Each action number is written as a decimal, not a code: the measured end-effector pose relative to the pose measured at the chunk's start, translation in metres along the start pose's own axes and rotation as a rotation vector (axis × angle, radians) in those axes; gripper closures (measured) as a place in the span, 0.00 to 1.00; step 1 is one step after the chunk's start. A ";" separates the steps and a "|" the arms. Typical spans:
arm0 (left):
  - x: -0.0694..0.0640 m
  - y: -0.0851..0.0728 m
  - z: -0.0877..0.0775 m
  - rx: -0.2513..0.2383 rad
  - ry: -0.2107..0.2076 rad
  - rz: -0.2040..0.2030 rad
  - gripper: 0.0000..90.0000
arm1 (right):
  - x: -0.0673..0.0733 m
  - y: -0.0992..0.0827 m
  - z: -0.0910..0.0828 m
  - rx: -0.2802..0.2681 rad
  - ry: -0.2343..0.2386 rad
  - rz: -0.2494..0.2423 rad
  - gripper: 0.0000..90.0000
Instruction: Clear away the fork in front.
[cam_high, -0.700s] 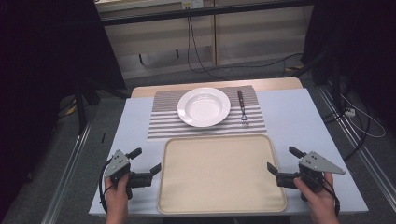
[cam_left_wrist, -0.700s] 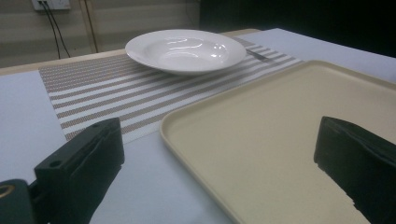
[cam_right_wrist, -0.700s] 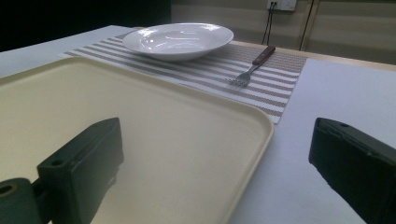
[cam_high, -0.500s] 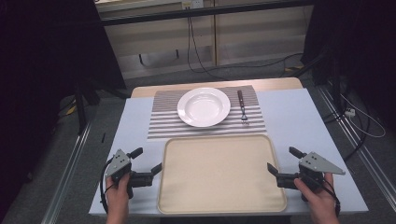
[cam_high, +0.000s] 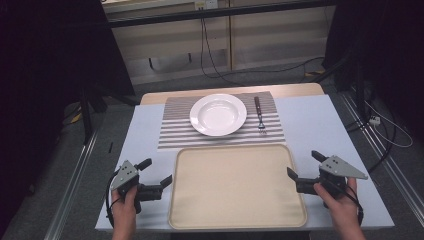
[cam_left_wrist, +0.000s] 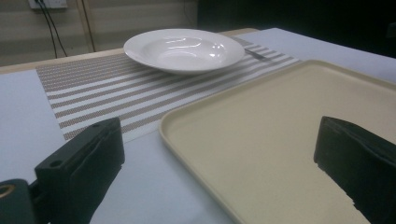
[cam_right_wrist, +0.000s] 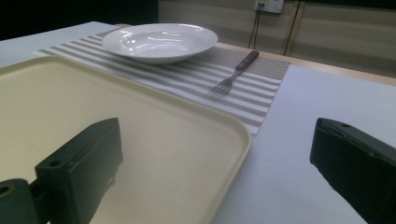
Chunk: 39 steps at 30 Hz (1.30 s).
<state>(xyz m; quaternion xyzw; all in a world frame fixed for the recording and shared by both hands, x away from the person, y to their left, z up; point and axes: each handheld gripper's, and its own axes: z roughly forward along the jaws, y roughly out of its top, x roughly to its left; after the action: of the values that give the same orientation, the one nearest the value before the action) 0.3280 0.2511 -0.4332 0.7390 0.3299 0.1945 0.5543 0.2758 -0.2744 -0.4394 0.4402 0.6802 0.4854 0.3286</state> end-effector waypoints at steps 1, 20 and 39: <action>0.000 0.000 0.000 0.000 -0.002 0.006 0.02 | -0.001 0.002 0.002 -0.001 -0.006 -0.002 0.02; -0.001 0.001 -0.003 -0.009 -0.017 0.001 0.02 | -0.019 0.031 0.056 0.046 -0.044 -0.016 0.02; -0.002 0.000 -0.004 -0.008 -0.024 -0.022 0.02 | -0.044 0.051 0.106 0.096 -0.097 -0.006 0.04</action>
<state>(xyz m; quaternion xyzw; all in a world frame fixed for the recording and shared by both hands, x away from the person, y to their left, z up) 0.3240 0.2528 -0.4318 0.7353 0.3304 0.1808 0.5634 0.3998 -0.2683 -0.4230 0.4766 0.6872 0.4291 0.3412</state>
